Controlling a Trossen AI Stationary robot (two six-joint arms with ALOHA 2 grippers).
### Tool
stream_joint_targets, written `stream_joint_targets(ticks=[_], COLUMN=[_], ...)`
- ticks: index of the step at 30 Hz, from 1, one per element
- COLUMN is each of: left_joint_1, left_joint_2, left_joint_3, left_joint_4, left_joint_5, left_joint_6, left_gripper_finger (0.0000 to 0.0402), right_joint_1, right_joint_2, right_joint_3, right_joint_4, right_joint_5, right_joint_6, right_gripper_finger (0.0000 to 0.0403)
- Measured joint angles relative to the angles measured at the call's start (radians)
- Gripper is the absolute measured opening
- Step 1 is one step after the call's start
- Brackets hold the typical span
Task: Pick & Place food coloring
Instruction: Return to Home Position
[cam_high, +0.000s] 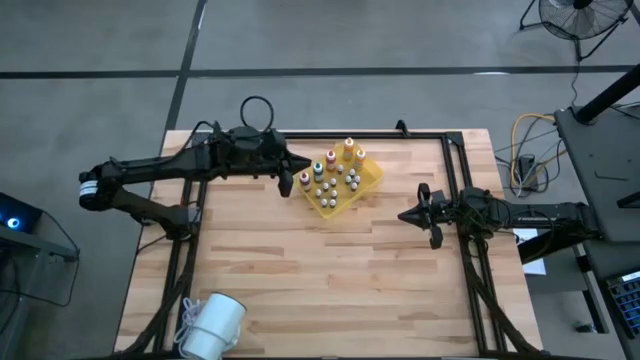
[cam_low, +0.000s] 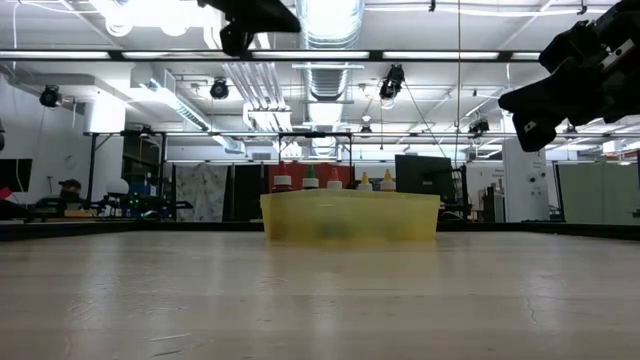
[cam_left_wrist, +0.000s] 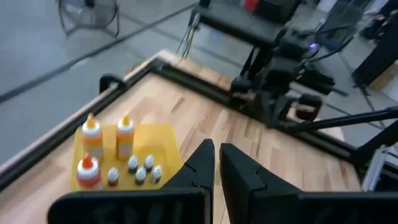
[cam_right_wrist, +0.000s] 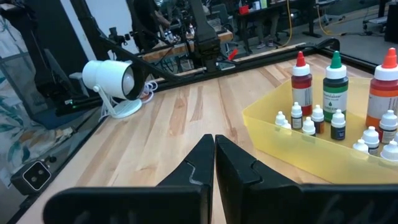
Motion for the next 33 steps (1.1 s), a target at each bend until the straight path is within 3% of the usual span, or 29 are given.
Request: stream_joint_targets(ticks=[8, 33], left_joint_1=[-0.045, -0.264], left_joint_2=[-0.147, -0.763], left_joint_3=[-0.088, -0.668], left_joint_4=[0.017, 0.25], left_joint_5=[-0.001, -0.001], left_joint_6=[0.093, 0.246], left_gripper_finger=[0.0, 0.0], right_joint_1=[0.0, 0.0], right_joint_2=[0.0, 0.0], right_joint_3=[0.0, 0.0], right_joint_4=[0.0, -0.003], right_joint_5=[0.0, 0.0], right_joint_6=[0.0, 0.0], right_gripper_finger=[0.0009, 0.0009])
